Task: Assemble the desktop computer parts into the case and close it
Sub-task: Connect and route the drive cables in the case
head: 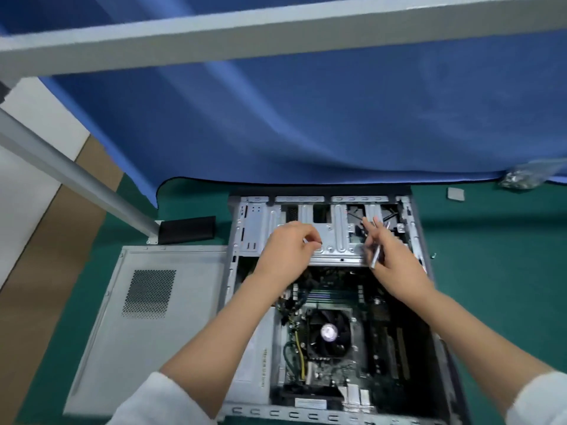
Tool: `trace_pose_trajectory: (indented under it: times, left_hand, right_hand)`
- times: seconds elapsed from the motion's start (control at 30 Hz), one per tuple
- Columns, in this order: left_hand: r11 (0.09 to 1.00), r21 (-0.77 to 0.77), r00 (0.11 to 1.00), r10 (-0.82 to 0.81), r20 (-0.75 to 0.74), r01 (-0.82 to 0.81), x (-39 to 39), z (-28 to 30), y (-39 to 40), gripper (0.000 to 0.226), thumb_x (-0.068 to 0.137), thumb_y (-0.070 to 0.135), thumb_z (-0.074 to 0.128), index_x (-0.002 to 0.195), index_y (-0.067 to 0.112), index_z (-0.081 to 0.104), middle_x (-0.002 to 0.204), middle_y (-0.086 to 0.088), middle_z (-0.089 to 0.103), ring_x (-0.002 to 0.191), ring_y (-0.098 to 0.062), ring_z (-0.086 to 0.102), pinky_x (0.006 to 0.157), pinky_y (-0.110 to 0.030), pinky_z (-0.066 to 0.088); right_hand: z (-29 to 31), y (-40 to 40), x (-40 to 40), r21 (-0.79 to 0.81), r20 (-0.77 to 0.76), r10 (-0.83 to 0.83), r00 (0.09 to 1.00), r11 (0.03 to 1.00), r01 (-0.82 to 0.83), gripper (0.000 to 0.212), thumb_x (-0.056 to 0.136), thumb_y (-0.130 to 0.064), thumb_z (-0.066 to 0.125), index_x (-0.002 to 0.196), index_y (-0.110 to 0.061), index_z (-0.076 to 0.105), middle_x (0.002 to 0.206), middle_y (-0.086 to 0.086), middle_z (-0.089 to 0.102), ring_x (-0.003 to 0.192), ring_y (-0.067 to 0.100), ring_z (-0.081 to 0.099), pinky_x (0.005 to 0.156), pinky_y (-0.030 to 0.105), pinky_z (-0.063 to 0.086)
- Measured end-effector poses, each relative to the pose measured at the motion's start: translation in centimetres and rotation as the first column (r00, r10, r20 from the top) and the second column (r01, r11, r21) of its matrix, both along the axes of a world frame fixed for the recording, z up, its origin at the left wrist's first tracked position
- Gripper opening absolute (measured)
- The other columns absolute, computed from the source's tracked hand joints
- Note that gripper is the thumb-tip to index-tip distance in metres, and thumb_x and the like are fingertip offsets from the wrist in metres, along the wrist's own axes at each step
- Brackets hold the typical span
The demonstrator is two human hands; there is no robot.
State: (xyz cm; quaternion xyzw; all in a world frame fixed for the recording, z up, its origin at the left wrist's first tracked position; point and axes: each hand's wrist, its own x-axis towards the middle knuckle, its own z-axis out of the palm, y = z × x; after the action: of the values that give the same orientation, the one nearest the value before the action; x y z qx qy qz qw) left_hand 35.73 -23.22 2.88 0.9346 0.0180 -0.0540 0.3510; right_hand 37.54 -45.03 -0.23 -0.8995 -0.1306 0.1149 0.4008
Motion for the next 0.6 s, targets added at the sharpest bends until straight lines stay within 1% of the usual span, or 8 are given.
trace_pose_trajectory:
  times: [0.07,0.1,0.17,0.23,0.33,0.47,0.53,0.6]
  left_hand:
    - [1.0,0.025,0.999,0.018,-0.04,-0.017,0.5,-0.5,-1.8,0.006,0.087,0.017,0.064,0.083,0.021,0.067,0.091,0.004,0.063,0.078,-0.009,0.057,0.08,-0.025,0.046]
    - [0.999,0.038,0.998,0.031,-0.055,-0.029,0.7,-0.7,-2.6,0.006,0.087,0.016,0.065,0.084,0.019,0.068,0.09,0.003,0.063,0.079,-0.011,0.057,0.08,-0.025,0.046]
    - [0.996,0.077,0.996,0.057,-0.071,-0.052,0.9,-1.1,-3.7,0.007,0.087,0.014,0.064,0.084,0.018,0.069,0.088,0.003,0.061,0.079,-0.011,0.057,0.077,-0.023,0.045]
    - [0.989,0.113,0.992,0.107,-0.071,-0.098,1.2,-1.4,-4.3,0.008,0.087,0.013,0.063,0.084,0.018,0.069,0.086,0.003,0.061,0.077,-0.009,0.056,0.072,-0.02,0.043]
    - [0.977,0.13,0.982,0.178,-0.062,-0.168,1.5,-1.5,-4.7,0.009,0.087,0.013,0.062,0.083,0.019,0.068,0.086,0.004,0.061,0.074,-0.007,0.055,0.067,-0.016,0.039]
    - [0.972,0.177,0.984,0.165,-0.06,-0.153,1.9,-1.5,-4.7,0.012,0.089,0.01,0.059,0.087,0.018,0.068,0.09,0.003,0.059,0.079,-0.011,0.057,0.071,-0.022,0.044]
    - [0.973,0.195,0.987,0.14,-0.074,-0.124,2.1,-1.6,-4.6,0.014,0.09,0.009,0.058,0.09,0.017,0.069,0.094,0.0,0.058,0.082,-0.016,0.058,0.074,-0.024,0.044]
    - [0.976,0.191,0.99,0.118,-0.075,-0.102,2.2,-1.6,-4.3,0.012,0.091,0.009,0.059,0.093,0.015,0.069,0.094,0.001,0.058,0.083,-0.016,0.057,0.076,-0.023,0.043]
  right_hand:
    - [0.4,-2.1,0.3,-0.103,-0.043,0.1,0.994,0.989,-0.104,0.054,0.087,0.003,0.05,0.139,-0.008,0.04,0.121,0.002,0.056,0.135,0.018,0.038,0.1,0.009,0.022]
    - [0.5,-2.6,0.4,-0.133,-0.055,0.163,0.985,0.977,-0.169,0.055,0.086,0.005,0.046,0.139,-0.006,0.04,0.123,0.005,0.056,0.137,0.02,0.035,0.105,0.012,0.02]
    - [0.5,-2.8,0.6,-0.148,-0.045,0.251,0.967,0.956,-0.255,0.053,0.084,0.005,0.043,0.136,-0.005,0.043,0.125,0.008,0.055,0.138,0.025,0.032,0.112,0.023,0.021]
    - [0.4,-3.0,0.8,-0.124,-0.036,0.267,0.963,0.955,-0.27,0.045,0.084,0.003,0.043,0.128,-0.006,0.048,0.124,0.008,0.056,0.139,0.023,0.031,0.113,0.03,0.024]
    - [-0.2,-3.3,1.0,-0.101,-0.057,0.27,0.961,0.956,-0.275,0.042,0.084,0.002,0.044,0.124,-0.008,0.048,0.125,0.004,0.054,0.143,0.015,0.023,0.116,0.033,0.022]
    - [-0.3,-3.4,1.0,-0.107,-0.032,0.284,0.958,0.952,-0.286,0.05,0.084,0.001,0.042,0.132,-0.013,0.045,0.105,-0.011,0.05,0.138,0.016,0.03,0.115,0.033,0.023]
    - [-0.3,-3.3,1.0,-0.104,-0.023,0.282,0.959,0.953,-0.283,0.051,0.085,0.0,0.043,0.133,-0.014,0.045,0.105,-0.011,0.05,0.139,0.016,0.028,0.115,0.034,0.024]
    - [-0.4,-3.2,0.9,-0.094,-0.034,0.263,0.964,0.96,-0.265,0.045,0.087,-0.002,0.044,0.131,-0.015,0.046,0.113,-0.008,0.054,0.142,0.012,0.023,0.116,0.034,0.023]
